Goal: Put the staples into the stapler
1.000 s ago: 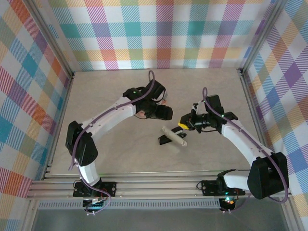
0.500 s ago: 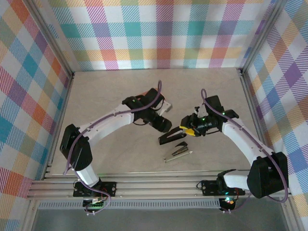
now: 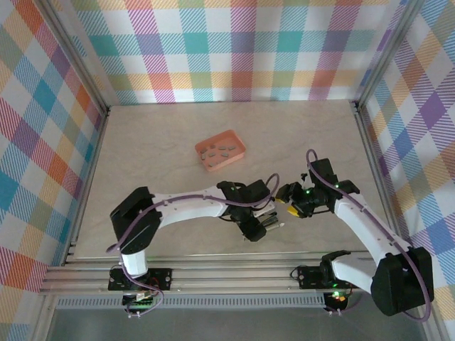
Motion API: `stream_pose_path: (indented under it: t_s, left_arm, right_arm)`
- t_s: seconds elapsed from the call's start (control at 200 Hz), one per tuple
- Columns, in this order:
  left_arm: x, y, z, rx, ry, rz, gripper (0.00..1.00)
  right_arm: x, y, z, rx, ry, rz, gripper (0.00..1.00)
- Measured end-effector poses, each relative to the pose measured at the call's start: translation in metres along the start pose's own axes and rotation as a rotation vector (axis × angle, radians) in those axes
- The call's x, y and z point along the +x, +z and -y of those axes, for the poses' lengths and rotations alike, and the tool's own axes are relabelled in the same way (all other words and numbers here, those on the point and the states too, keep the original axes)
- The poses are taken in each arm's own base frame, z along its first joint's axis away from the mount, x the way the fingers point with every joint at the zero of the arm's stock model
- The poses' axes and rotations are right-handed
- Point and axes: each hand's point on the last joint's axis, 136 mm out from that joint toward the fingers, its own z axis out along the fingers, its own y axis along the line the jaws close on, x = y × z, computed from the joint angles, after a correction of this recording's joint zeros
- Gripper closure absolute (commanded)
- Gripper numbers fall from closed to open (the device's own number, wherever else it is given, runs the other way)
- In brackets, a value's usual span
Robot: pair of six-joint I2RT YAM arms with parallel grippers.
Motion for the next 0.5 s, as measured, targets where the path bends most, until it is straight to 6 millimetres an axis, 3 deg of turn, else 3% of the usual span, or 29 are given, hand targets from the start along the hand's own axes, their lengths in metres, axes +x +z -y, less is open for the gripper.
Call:
stream_pose_path:
  t_s: [0.155,0.25,0.5]
  left_arm:
    - [0.007,0.032,-0.006,-0.032,-0.018,-0.05,0.23]
    - [0.007,0.041,-0.008,-0.046,-0.024,-0.057,0.3]
    - [0.007,0.042,-0.019,-0.108,-0.001,-0.059,0.61]
  right_arm:
    - [-0.004,0.0,-0.004,-0.025,-0.023,0.026,0.4]
    - [-0.005,-0.003,-0.005,-0.035,-0.041,0.046,0.4]
    - [-0.008,-0.007,0.002,-0.017,-0.071,0.101,0.39]
